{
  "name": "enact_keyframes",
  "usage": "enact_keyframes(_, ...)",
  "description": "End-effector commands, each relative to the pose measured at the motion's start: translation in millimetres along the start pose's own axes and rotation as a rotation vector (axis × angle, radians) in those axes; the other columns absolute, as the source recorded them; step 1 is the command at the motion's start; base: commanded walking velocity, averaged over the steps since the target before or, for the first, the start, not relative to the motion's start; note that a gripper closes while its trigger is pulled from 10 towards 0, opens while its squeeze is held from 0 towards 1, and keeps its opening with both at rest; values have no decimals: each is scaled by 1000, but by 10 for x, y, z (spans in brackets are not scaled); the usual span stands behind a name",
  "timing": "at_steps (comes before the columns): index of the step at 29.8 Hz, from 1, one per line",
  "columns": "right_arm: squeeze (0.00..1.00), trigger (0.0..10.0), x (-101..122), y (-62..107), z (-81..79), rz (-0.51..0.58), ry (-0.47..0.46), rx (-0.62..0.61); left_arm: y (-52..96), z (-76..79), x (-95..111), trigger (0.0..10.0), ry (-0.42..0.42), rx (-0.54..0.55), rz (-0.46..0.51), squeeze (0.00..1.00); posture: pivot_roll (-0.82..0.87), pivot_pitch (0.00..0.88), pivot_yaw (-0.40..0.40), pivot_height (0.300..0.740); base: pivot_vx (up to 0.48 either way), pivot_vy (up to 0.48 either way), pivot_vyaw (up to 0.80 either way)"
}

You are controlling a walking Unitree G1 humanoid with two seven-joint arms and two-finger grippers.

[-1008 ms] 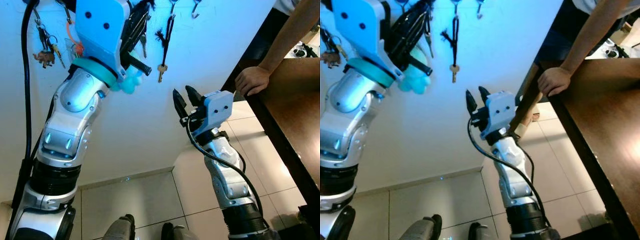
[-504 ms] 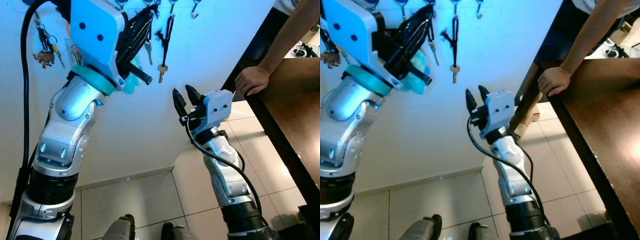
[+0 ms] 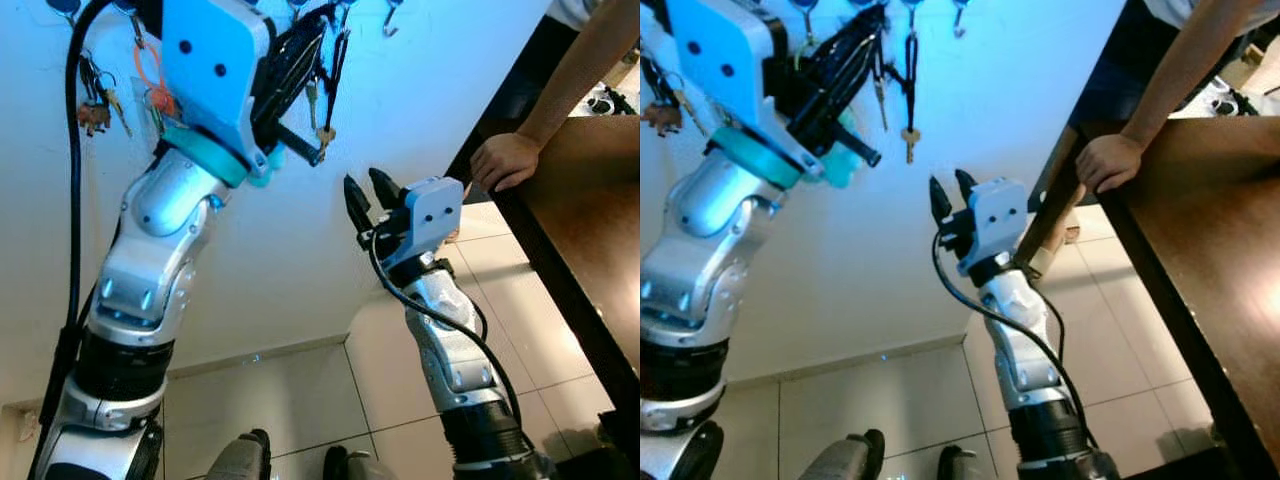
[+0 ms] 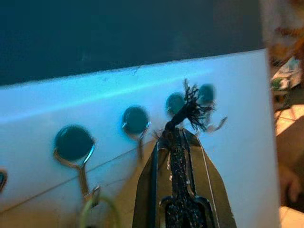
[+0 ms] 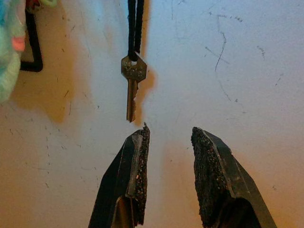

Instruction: Hang keys on a hook

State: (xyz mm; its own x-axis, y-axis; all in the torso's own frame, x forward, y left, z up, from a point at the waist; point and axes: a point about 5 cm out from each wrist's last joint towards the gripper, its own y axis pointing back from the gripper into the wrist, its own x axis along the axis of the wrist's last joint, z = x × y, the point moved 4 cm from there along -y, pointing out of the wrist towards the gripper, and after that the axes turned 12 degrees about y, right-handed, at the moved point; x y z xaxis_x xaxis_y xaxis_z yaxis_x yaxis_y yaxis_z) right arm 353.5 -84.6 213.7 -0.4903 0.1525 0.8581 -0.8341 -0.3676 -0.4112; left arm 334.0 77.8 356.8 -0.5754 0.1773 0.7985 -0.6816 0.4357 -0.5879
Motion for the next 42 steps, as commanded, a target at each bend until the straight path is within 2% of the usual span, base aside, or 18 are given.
enact_keyframes(1,0,10000,-21,18,21,-5,-4,-11,-11,-16,18,10000,-7,7,15,0,110,81,56,740,0,0,0)
enact_keyframes(9,0,10000,-19,20,25,-3,-2,-11,-1,-73,-1,10000,-12,27,8,0,110,81,56,740,0,0,0)
enact_keyframes(11,0,10000,-22,19,18,-3,-4,-10,19,-148,-9,10000,-14,50,6,0,110,79,56,740,0,0,0)
enact_keyframes(14,0,10000,-23,19,15,-3,-5,-10,21,-177,-13,10000,-15,59,9,0,110,79,56,740,0,0,0)
enact_keyframes(16,0,10000,-25,17,14,-2,-6,-8,37,-212,3,10000,23,64,17,0,115,81,54,740,0,0,0)
enact_keyframes(21,0,10000,-22,13,11,-1,-7,-6,51,-220,2,10000,54,57,16,0,116,82,53,740,0,0,0)
enact_keyframes(23,0,10000,-15,9,7,2,-8,-4,71,-204,-21,10000,74,41,6,0,117,82,52,740,0,0,0)
enact_keyframes(29,0,10000,-5,4,8,6,-8,-1,130,-87,-165,10000,61,-21,-56,0,117,83,48,740,0,0,0)
enact_keyframes(33,0,10000,11,-8,9,10,-9,0,178,-17,-359,10000,24,-46,-136,0,119,84,45,740,0,0,0)
enact_keyframes(41,0,10000,10,-8,7,10,-10,2,199,0,-408,10000,66,-35,-147,0,118,86,45,740,0,0,0)
enact_keyframes(42,0,10000,10,-7,7,9,-10,2,199,-1,-407,10000,67,-35,-147,847,118,86,45,740,0,0,0)
